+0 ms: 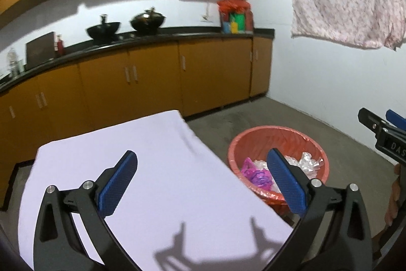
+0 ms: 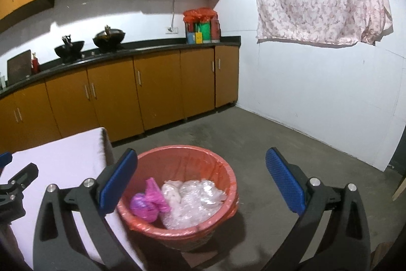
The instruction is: Collect trash
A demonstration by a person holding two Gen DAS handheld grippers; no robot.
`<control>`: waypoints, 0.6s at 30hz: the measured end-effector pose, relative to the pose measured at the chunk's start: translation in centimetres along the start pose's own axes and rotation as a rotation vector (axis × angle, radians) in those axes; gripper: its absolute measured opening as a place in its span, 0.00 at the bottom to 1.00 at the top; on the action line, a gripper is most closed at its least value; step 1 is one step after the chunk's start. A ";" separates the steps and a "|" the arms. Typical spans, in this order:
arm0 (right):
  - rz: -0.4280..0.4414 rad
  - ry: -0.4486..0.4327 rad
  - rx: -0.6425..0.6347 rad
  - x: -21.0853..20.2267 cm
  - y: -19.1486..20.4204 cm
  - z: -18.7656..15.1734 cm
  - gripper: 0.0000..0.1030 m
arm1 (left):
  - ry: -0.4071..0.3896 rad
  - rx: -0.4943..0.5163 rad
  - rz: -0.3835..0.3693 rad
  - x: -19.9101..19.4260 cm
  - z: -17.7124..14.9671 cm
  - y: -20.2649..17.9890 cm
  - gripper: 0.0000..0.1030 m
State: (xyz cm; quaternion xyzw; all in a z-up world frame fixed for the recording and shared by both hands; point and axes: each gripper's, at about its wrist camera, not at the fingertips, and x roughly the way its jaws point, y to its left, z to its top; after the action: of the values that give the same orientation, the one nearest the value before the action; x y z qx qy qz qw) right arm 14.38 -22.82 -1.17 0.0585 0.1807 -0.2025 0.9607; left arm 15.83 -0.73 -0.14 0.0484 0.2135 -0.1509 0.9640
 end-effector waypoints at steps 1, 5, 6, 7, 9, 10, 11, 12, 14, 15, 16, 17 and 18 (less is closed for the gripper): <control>0.012 -0.004 0.002 -0.7 0.2 -0.1 0.96 | -0.006 -0.006 0.014 -0.7 -0.2 0.3 0.98; 0.043 -0.001 0.007 -2.8 1.1 -0.5 0.96 | -0.031 -0.010 0.068 -2.9 -0.8 0.8 0.98; 0.051 0.004 0.005 -3.4 1.4 -0.7 0.96 | -0.038 -0.012 0.087 -3.5 -1.1 0.9 0.98; 0.056 0.006 0.005 -3.6 1.7 -0.8 0.96 | -0.043 -0.018 0.095 -4.1 -1.3 1.2 0.98; 0.066 0.010 -0.008 -4.5 2.3 -1.2 0.96 | -0.048 -0.032 0.098 -4.8 -1.7 1.6 0.98; 0.069 0.010 -0.018 -4.8 2.6 -1.3 0.96 | -0.048 -0.035 0.105 -5.2 -2.0 1.7 0.98; 0.071 0.009 -0.031 -5.3 3.0 -1.5 0.96 | -0.051 -0.036 0.115 -5.4 -2.2 1.8 0.98; 0.075 0.007 -0.042 -5.7 3.2 -1.6 0.96 | -0.054 -0.038 0.125 -5.7 -2.4 1.9 0.98; 0.082 0.001 -0.054 -6.3 3.7 -1.9 0.96 | -0.058 -0.046 0.136 -6.2 -2.8 2.2 0.98; 0.086 -0.002 -0.061 -6.7 3.9 -2.1 0.96 | -0.060 -0.055 0.142 -6.6 -3.0 2.6 0.98; 0.091 -0.005 -0.068 -7.2 4.1 -2.2 0.96 | -0.061 -0.059 0.145 -6.8 -3.2 2.7 0.98; 0.093 -0.009 -0.074 -7.5 4.2 -2.3 0.96 | -0.062 -0.063 0.149 -7.1 -3.3 2.9 0.98; 0.096 -0.014 -0.079 -7.9 4.3 -2.4 0.96 | -0.065 -0.069 0.155 -7.3 -3.4 3.1 0.98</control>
State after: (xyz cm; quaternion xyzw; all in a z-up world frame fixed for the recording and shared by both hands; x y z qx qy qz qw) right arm 8.62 -15.51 -0.31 0.0276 0.1787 -0.1493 0.9721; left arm 9.13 4.77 -0.04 0.0265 0.1831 -0.0697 0.9803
